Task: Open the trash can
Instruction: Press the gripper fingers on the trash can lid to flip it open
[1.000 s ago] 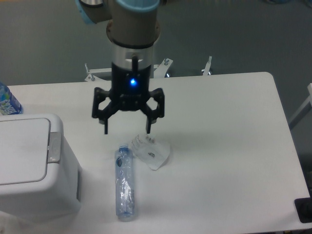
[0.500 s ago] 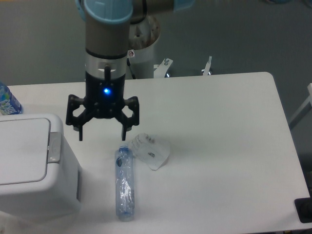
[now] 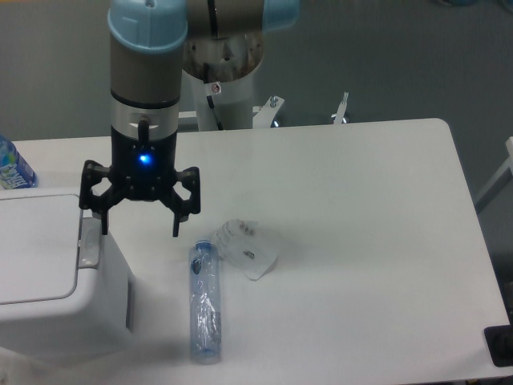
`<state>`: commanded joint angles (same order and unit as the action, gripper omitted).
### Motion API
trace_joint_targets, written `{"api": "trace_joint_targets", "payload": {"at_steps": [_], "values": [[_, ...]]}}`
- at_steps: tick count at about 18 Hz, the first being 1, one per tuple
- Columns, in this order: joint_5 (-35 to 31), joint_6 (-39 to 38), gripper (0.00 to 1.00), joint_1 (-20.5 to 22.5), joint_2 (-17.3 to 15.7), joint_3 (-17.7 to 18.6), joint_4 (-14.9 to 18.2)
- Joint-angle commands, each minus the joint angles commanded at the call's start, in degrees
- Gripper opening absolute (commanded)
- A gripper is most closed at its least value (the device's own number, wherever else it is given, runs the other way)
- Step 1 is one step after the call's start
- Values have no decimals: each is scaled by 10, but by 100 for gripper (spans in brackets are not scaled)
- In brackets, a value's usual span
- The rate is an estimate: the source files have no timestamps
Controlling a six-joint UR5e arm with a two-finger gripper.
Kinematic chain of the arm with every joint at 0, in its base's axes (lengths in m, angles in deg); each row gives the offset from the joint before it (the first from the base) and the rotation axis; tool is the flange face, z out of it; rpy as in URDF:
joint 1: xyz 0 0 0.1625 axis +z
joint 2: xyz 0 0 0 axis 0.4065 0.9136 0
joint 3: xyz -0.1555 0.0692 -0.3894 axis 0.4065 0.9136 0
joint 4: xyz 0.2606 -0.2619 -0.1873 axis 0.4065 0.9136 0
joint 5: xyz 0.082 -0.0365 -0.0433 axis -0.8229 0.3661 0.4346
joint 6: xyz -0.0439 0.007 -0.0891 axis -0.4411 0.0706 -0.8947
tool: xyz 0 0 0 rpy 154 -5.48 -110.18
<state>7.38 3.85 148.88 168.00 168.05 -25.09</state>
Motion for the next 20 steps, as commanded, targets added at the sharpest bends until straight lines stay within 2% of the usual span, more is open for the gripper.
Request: {"api": "trace_joint_targets", "payload": {"at_steps": [20], "values": [[-2, 0, 100, -11, 11, 4, 0]]}}
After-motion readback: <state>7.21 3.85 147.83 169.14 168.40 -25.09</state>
